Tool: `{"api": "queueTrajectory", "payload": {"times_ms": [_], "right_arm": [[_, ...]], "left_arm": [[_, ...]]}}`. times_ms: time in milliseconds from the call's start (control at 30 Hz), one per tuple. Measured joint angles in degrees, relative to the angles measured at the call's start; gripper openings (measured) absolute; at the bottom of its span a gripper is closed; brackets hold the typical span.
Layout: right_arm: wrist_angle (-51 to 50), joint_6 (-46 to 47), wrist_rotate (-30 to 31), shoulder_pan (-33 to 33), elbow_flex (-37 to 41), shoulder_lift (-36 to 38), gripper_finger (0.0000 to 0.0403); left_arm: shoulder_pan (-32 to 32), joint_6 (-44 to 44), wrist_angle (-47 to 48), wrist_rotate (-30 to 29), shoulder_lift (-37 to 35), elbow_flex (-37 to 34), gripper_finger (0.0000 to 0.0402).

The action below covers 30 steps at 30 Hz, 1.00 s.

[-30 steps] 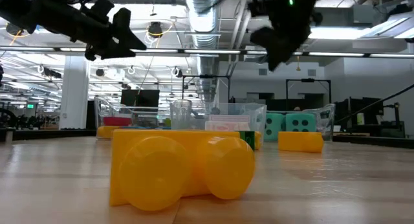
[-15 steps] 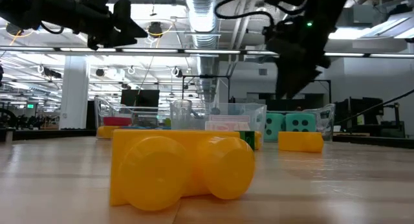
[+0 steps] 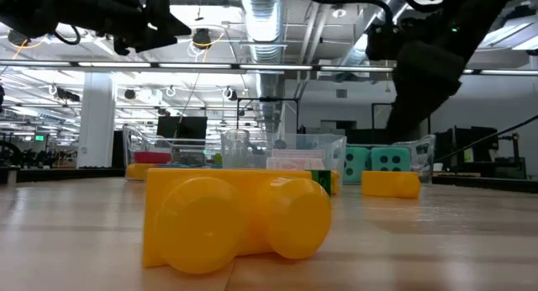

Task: Pick & Place Toys
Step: Put the yellow game piece into the top left transparent bin

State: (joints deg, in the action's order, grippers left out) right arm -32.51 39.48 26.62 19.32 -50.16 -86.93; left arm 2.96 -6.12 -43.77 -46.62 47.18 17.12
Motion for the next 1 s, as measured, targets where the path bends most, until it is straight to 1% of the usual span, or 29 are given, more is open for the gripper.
{"api": "queueTrajectory", "payload": {"times_ms": [200, 400, 533, 700, 833, 1000], "right_arm": [[3.87, -4.92, 0.30, 0.57, 1.65, -0.40, 0.0225], [5.89, -5.52, 0.32, -0.54, 4.48, -0.48, 0.0215], [9.52, -6.33, 0.07, -1.92, 7.23, -0.48, 0.0211], [12.80, -6.51, -1.99, -3.53, 9.10, -0.48, 0.0211], [15.00, -6.53, -6.58, -4.74, 10.34, -0.48, 0.0211], [15.08, -6.53, -7.30, -6.09, 10.98, -0.48, 0.0211]], "left_arm": [[0.00, -1.83, -1.92, 0.01, 0.00, 0.00, 0.0237], [0.00, -2.03, -1.89, 0.01, 0.00, 0.00, 0.0237], [0.00, -2.04, -2.15, 0.01, 0.00, 0.00, 0.0237], [0.00, -2.02, -2.21, 0.01, 0.00, 0.00, 0.0237], [0.00, -2.02, -2.19, 0.01, 0.00, 0.00, 0.0237], [0.00, -2.02, -1.54, 0.01, 0.00, 0.00, 0.0237]]}}
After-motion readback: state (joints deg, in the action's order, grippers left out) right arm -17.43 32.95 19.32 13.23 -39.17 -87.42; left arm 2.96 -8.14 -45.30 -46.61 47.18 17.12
